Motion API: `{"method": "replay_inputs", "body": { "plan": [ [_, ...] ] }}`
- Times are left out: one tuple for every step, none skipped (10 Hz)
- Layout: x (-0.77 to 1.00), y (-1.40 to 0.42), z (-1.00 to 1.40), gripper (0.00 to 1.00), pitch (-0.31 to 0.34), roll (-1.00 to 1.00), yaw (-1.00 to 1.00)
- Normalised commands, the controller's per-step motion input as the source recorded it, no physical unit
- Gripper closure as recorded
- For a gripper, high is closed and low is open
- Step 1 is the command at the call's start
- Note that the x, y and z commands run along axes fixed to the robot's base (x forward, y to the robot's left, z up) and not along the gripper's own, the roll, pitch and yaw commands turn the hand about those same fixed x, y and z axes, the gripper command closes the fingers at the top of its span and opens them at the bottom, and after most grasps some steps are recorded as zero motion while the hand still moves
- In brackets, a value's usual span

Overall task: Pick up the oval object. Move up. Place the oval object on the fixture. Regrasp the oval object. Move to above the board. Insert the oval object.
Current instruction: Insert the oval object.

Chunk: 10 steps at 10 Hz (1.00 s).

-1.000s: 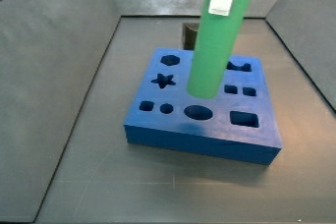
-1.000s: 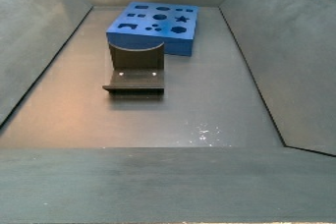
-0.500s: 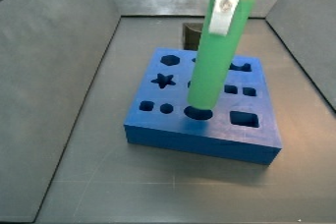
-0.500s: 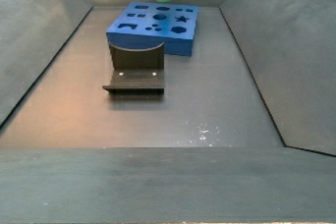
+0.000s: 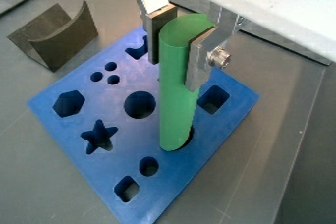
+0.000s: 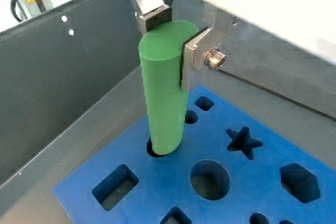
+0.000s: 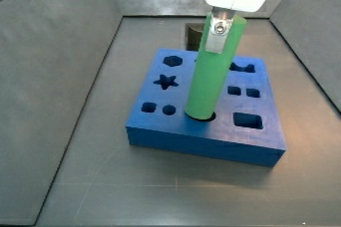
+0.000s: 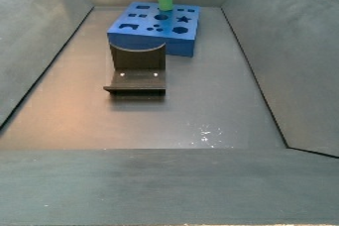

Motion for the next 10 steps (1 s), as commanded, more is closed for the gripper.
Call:
{"method": "replay_inputs", "body": {
  "plan": [
    [0.28,-0.01,-0.24,1.0,-0.031,-0.05,-0.04],
    [0.26,-0.01,-0.26,1.0,-0.05,-0.05,-0.04],
    [0.22,0.0,-0.3,1.0,-0.066,-0.05,-0.06],
    [0.0,0.0,-0.53,1.0,-0.099,-0.01,-0.12],
    [0.0,0.0,-0.69,1.0,-0.139,0.0,-0.11],
    [0.0,0.0,-0.76,1.0,-0.123,0.0,-0.07],
    [0.0,0.0,-0.35,1.0,-0.074,-0.01,0.0],
    [0.0,0.0,0.0,1.0,0.0,0.01,0.0],
    [0.0,0.0,0.0,1.0,0.0,0.01,0.0],
    [0.0,0.0,0.0,1.0,0.0,0.0,0.0]
  ]
}}
